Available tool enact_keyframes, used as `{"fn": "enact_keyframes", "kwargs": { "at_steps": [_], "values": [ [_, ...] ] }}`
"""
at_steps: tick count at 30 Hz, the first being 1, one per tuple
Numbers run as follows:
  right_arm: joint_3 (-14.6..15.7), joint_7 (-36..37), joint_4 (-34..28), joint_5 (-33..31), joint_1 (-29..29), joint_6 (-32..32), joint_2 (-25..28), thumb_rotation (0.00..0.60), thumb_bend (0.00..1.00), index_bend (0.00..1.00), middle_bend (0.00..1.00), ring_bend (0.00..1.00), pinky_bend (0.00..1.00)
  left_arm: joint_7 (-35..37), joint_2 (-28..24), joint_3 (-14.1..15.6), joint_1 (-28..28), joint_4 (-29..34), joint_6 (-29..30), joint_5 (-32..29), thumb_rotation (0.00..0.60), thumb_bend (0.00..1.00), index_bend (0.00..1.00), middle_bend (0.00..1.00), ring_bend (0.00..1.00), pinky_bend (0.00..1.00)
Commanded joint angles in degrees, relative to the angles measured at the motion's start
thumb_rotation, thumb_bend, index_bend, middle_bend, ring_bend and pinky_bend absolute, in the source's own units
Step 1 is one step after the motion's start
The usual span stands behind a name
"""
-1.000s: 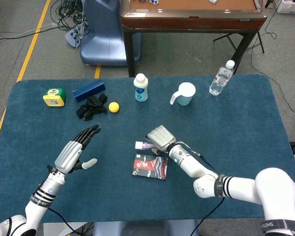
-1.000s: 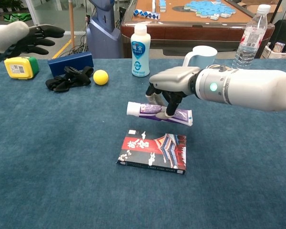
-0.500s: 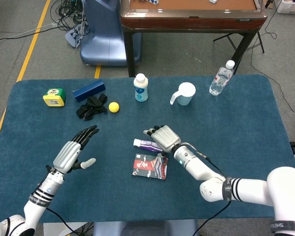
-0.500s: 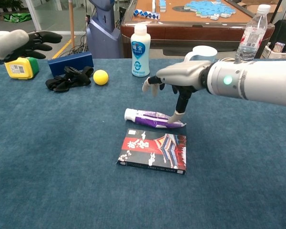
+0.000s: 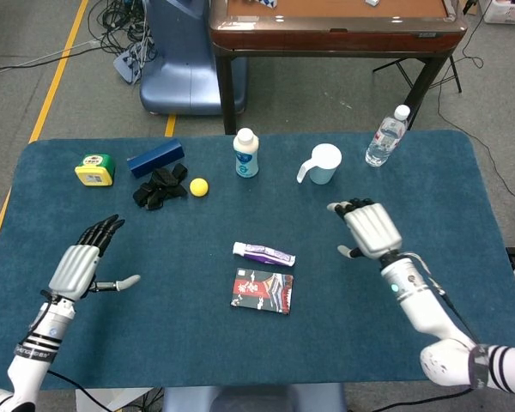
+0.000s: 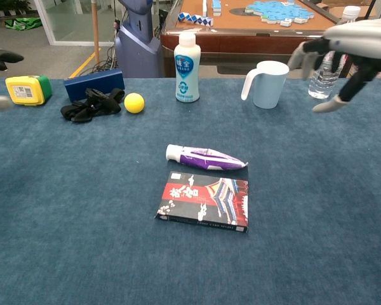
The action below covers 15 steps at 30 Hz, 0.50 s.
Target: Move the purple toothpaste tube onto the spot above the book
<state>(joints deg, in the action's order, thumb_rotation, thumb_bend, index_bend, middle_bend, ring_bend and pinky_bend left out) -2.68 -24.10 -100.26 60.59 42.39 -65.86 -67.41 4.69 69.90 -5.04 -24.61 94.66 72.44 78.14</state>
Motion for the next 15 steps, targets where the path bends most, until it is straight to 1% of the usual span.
{"fn": "enact_keyframes", "kwargs": {
  "at_steps": [1,3,7,10,15],
  "values": [
    [2.65,0.53,-2.56,2.77,-5.86,-6.18,3.11,0.6,0.28,0.32,0.39,0.32,0.35,-3.07,-0.62,-0.22,2.33,-0.96,2.9,-1.61,0.598,0.03,0.0,0.0,0.0,0.05],
    [3.5,1.17,-2.91,3.96,-8.55,-9.07,4.01,0.6,0.29,0.35,0.42,0.35,0.37,-5.25,-0.53,-0.19,3.43,-1.55,4.69,-1.91,0.6,0.04,0.0,0.0,0.0,0.05],
    [5.28,3.05,-2.38,6.38,-14.84,-15.36,5.18,0.6,0.3,0.42,0.46,0.39,0.38,-9.1,0.33,0.3,6.46,-2.87,9.75,-1.25,0.6,0.05,0.0,0.0,0.0,0.05],
    [6.46,4.61,-1.56,7.79,-19.13,-19.04,4.96,0.6,0.32,0.46,0.49,0.42,0.41,-10.94,0.71,1.15,8.66,-2.83,12.56,-0.52,0.6,0.05,0.0,0.0,0.0,0.05],
    [8.1,6.46,-0.15,10.32,-25.35,-23.8,3.63,0.6,0.32,0.49,0.51,0.44,0.41,-14.39,0.89,3.09,12.05,-1.08,16.04,1.04,0.6,0.05,0.0,0.0,0.0,0.05]
  ]
}}
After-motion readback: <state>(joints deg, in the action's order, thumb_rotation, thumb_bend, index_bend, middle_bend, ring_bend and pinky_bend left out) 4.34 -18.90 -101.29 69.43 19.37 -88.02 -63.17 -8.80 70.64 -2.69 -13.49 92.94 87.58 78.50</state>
